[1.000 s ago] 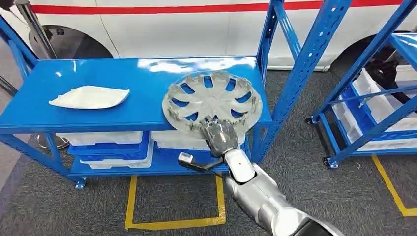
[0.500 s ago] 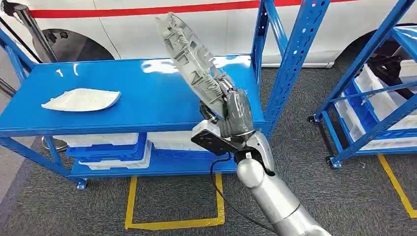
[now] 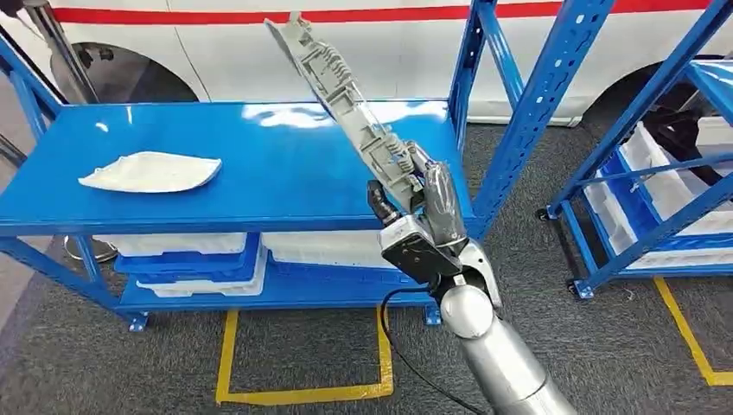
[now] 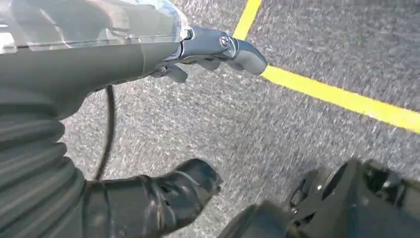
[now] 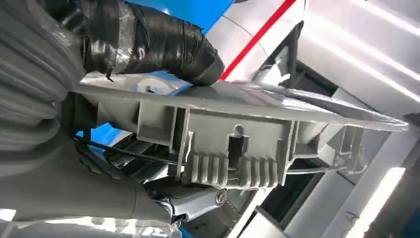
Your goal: Take the parts from the cabinet and place them on the table.
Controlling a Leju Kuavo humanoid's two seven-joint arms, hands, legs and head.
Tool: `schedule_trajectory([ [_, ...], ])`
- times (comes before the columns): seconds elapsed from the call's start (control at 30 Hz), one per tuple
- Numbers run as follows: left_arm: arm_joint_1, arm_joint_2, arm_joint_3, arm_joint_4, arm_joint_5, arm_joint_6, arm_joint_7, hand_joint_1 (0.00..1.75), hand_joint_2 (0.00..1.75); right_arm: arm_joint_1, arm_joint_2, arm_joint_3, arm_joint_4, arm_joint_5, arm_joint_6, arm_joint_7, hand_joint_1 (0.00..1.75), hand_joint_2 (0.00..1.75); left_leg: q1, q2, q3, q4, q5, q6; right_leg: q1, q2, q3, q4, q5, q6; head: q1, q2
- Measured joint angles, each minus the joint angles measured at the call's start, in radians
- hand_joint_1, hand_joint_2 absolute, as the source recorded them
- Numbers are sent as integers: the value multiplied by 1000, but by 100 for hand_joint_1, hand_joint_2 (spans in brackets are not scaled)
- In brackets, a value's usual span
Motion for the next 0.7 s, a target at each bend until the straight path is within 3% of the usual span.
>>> schedule_trajectory([
  [0.03,0,0,0,0,0,0,0,0,175,3,-2,0,0,0,0,0,175,175,-1,0,0,1,-1,1,-2,0,-35,72,-26,3,0,0],
  [0.07,1,0,0,0,0,0,0,0,175,7,-5,-1,0,0,0,0,175,175,-1,0,0,3,-2,2,-5,0,-58,115,-31,6,0,0],
  [0.1,3,0,0,0,0,0,0,0,175,10,-7,-3,0,0,0,0,175,175,0,0,0,5,-3,0,-8,-1,-54,104,-11,8,1,0],
  [0.13,3,0,-1,0,0,0,0,0,175,10,-9,-5,0,0,0,0,175,175,0,-2,0,8,-5,-2,-12,-1,-27,47,29,9,0,0],
  [0.2,3,0,-1,0,0,0,-1,0,175,10,-10,-6,-3,-6,3,0,175,175,1,-3,0,20,-14,-9,-15,-4,59,-127,115,8,0,0],
  [0.23,3,0,-1,0,5,2,-10,0,175,9,-10,-7,-4,-39,26,-6,175,175,-1,-4,-4,24,-18,-15,-13,-5,81,-164,99,6,0,0],
  [0.33,1,4,7,-1,58,-9,-78,0,175,28,-18,-15,-32,-207,135,-34,175,175,-2,-4,-9,26,-16,-30,-4,-1,76,-173,103,-9,0,0],
  [0.4,0,13,25,-1,90,-22,-127,0,175,50,-23,-20,-55,-287,212,-52,175,175,1,-4,-15,29,-26,-42,-11,-2,82,-187,111,-24,-1,0],
  [0.43,0,15,30,-1,90,-22,-140,0,175,61,-25,-21,-65,-310,241,-60,175,175,2,-3,-20,54,-45,-44,-10,-3,85,-192,111,-28,0,0],
  [0.53,-2,29,45,-1,106,-32,-127,0,175,100,-26,-21,-94,-373,313,-81,175,175,2,-3,-120,277,-153,-52,-6,-6,87,-190,112,-37,-1,0],
  [0.57,-1,33,55,-1,111,-40,-106,0,175,114,-26,-21,-98,-393,326,-81,175,175,2,-3,-144,328,-167,-52,-4,-6,87,-189,112,-38,-1,0],
  [0.6,1,36,63,-1,112,-41,-85,0,175,128,-26,-21,-100,-408,332,-83,175,175,2,-3,-145,329,-156,-51,-2,-6,86,-187,112,-38,0,0],
  [0.63,3,38,67,-1,109,-40,-48,0,175,148,-26,-24,-106,-436,337,-91,175,175,2,-3,-124,287,-126,-48,-1,-5,86,-186,112,-38,-1,0],
  [0.7,7,40,72,-1,104,-32,22,0,175,200,-26,-40,-132,-490,349,-113,175,175,1,-3,-34,110,-41,-39,0,-5,86,-185,112,-38,-1,0],
])
